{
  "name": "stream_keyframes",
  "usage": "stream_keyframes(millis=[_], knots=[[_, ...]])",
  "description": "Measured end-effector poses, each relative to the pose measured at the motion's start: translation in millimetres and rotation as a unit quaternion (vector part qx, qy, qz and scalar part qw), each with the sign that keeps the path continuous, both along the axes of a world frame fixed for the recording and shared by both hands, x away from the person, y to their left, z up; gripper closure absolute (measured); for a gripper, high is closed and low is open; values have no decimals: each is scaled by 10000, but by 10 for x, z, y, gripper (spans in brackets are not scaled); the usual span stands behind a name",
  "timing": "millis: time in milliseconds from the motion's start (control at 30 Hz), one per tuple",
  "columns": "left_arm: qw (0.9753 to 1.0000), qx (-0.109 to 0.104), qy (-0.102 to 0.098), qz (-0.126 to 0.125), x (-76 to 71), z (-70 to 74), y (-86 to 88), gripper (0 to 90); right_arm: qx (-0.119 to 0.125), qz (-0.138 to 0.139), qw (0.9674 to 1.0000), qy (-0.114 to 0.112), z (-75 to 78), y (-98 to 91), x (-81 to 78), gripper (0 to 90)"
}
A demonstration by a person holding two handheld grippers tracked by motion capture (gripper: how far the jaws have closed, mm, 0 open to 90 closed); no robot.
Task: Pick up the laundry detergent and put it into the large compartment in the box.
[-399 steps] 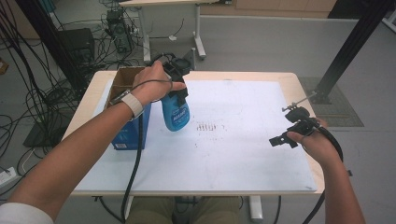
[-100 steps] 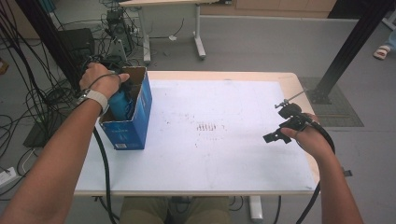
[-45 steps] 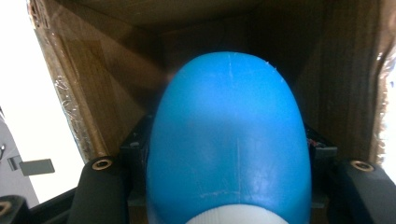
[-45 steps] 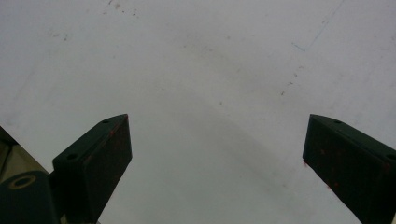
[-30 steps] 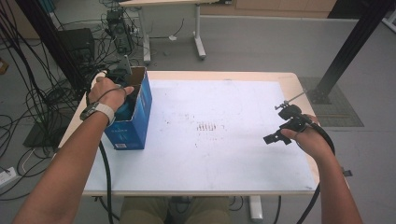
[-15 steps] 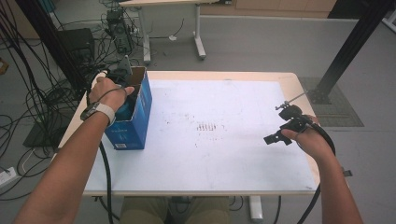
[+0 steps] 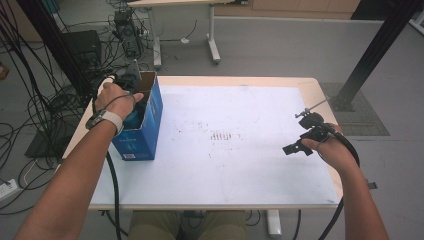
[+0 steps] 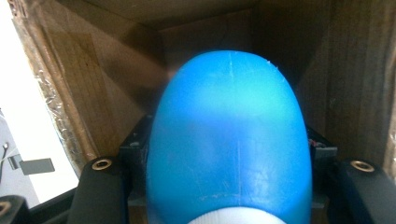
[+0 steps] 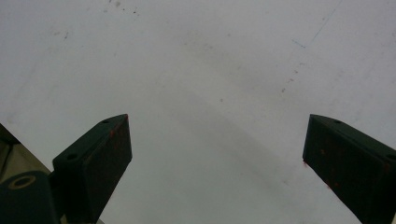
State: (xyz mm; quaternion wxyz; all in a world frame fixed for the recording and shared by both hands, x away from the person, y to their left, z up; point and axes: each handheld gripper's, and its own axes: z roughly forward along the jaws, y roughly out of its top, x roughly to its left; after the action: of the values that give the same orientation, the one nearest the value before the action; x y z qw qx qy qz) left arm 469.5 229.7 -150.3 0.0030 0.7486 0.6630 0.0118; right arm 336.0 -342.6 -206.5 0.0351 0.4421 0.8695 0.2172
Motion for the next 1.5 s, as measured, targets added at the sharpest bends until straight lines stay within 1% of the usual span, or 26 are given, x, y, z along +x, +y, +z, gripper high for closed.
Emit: stream_keyframes(millis=[1500], knots=[[10000,-10,-18,-12,-16,-2,8,380,-31,13,10000,-12,34,35,8,80]])
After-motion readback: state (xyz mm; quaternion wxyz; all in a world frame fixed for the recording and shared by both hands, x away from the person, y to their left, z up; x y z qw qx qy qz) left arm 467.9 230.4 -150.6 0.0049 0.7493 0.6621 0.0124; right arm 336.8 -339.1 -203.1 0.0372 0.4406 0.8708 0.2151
